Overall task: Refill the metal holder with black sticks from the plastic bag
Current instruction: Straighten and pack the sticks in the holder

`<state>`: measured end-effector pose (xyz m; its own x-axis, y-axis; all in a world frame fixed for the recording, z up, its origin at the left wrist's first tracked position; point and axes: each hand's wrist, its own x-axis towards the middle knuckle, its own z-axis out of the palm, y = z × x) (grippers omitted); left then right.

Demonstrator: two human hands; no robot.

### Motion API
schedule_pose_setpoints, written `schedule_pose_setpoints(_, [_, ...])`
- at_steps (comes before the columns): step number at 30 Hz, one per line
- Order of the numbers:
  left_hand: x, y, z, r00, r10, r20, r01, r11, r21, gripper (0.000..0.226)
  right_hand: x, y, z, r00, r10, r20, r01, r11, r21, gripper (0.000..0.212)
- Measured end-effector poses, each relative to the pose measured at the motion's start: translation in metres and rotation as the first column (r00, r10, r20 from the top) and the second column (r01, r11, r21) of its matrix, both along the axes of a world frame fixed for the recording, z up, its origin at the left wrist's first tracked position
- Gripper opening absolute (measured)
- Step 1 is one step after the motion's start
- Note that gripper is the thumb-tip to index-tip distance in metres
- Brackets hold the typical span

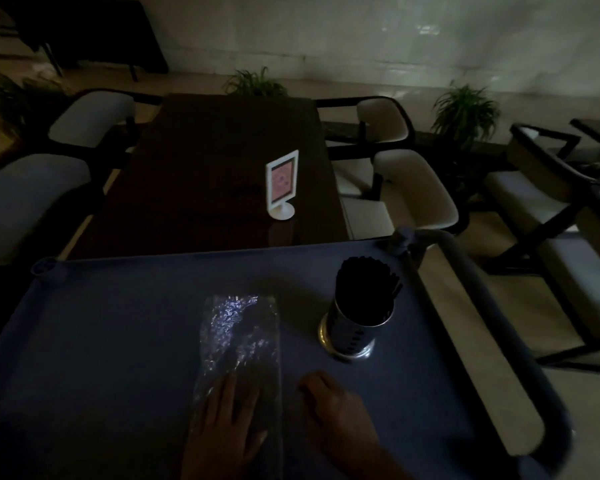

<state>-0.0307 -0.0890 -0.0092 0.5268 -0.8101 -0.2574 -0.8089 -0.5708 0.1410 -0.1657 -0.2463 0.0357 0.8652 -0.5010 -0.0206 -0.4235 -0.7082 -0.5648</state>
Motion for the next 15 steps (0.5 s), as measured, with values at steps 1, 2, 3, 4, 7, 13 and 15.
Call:
schedule_pose_setpoints(1, [0.0,0.001,-0.001,1.0,0.006,0.004,-0.006,1.0,-0.014,0.069,-0.006,-0.008,0.005,0.999,-0.019,0.029,0.019,1.0,0.006,0.026])
schedule_pose_setpoints(2, [0.0,0.002,-0.001,1.0,0.023,0.017,-0.022,0.999,-0.049,0.071,-0.011,-0.015,0.01,0.998,-0.041,0.057,0.041,0.999,0.001,0.024])
schedule_pose_setpoints(3, [0.0,0.002,0.001,0.999,0.045,0.016,-0.043,0.997,-0.07,0.071,-0.016,-0.022,0.015,0.995,-0.07,0.077,0.071,0.997,-0.008,0.022])
schedule_pose_setpoints(4, [0.0,0.002,0.001,0.998,0.051,0.021,-0.049,0.996,-0.081,0.071,-0.021,-0.028,0.02,0.99,-0.106,0.092,0.107,0.994,-0.012,0.021])
schedule_pose_setpoints(7, [-0.001,0.0,-0.002,0.998,0.052,0.03,-0.051,0.999,-0.013,0.072,-0.033,-0.047,0.033,0.974,-0.174,0.146,0.176,0.984,0.003,0.017])
schedule_pose_setpoints(13, [0.01,-0.023,0.005,0.978,0.198,-0.061,-0.195,0.98,0.051,0.057,-0.048,-0.087,0.054,0.939,-0.213,0.269,0.212,0.977,0.031,0.011])
schedule_pose_setpoints(15, [0.014,-0.04,0.014,0.979,0.195,-0.06,-0.197,0.98,-0.03,0.043,-0.051,-0.101,0.058,0.923,-0.23,0.308,0.227,0.973,0.048,0.016])
